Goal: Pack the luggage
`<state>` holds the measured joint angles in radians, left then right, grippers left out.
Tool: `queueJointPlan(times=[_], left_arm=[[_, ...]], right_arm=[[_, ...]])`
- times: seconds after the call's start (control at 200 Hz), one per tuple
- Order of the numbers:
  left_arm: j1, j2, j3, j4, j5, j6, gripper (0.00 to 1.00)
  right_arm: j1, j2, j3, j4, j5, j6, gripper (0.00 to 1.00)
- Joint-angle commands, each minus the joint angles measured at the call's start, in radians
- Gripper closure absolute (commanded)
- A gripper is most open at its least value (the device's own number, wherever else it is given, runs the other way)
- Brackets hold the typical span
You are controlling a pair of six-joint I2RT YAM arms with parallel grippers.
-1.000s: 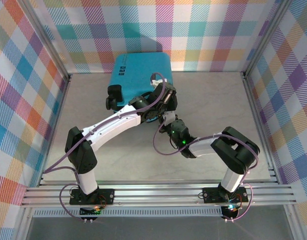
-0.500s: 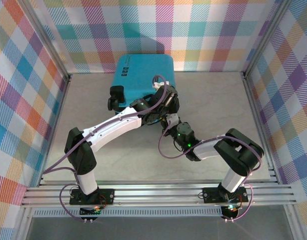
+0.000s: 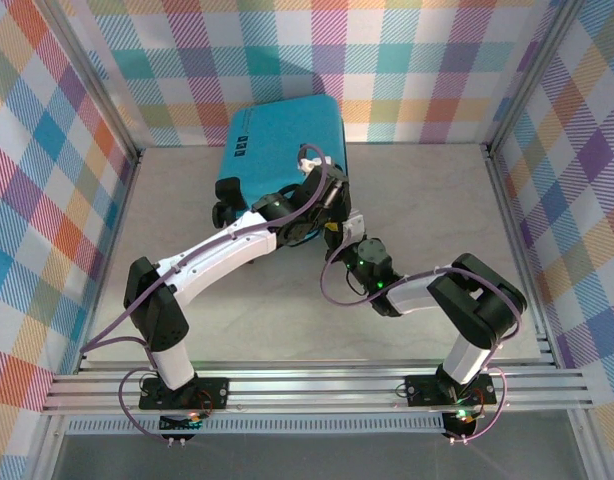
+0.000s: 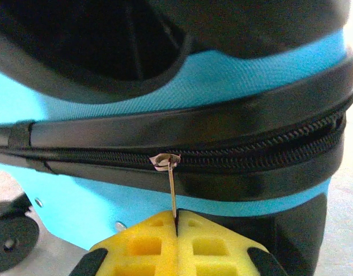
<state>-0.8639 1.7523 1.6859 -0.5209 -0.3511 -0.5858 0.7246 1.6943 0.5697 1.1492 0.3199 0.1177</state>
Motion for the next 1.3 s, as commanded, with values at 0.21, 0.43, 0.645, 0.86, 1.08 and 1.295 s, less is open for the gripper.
queueJointPlan(times=[0.21,0.43,0.645,0.86,1.08,1.295], left_arm=[[0.003,-0.112,0.119,0.130,-0.013,0.087,0.96],[0.002,-0.108,0.096,0.102,-0.011,0.092,0.97],[0.003,-0.078,0.089,0.069,-0.025,0.101,0.97],[0.004,-0.038,0.093,0.033,-0.030,0.112,0.98],[0.004,0.006,0.126,-0.010,-0.029,0.126,0.99],[0.005,0.041,0.153,-0.037,-0.023,0.132,1.00]], right_arm=[[-0.045,0.004,0.048,-0.012,0.159,0.049,1.00],[-0.074,-0.041,0.032,-0.073,0.175,0.052,1.00],[-0.094,-0.097,-0.003,-0.126,0.164,0.054,1.00],[-0.128,-0.168,-0.028,-0.238,0.148,0.091,1.00],[-0.211,-0.233,-0.034,-0.370,0.060,0.173,1.00],[-0.278,-0.272,-0.022,-0.468,-0.020,0.198,1.00]])
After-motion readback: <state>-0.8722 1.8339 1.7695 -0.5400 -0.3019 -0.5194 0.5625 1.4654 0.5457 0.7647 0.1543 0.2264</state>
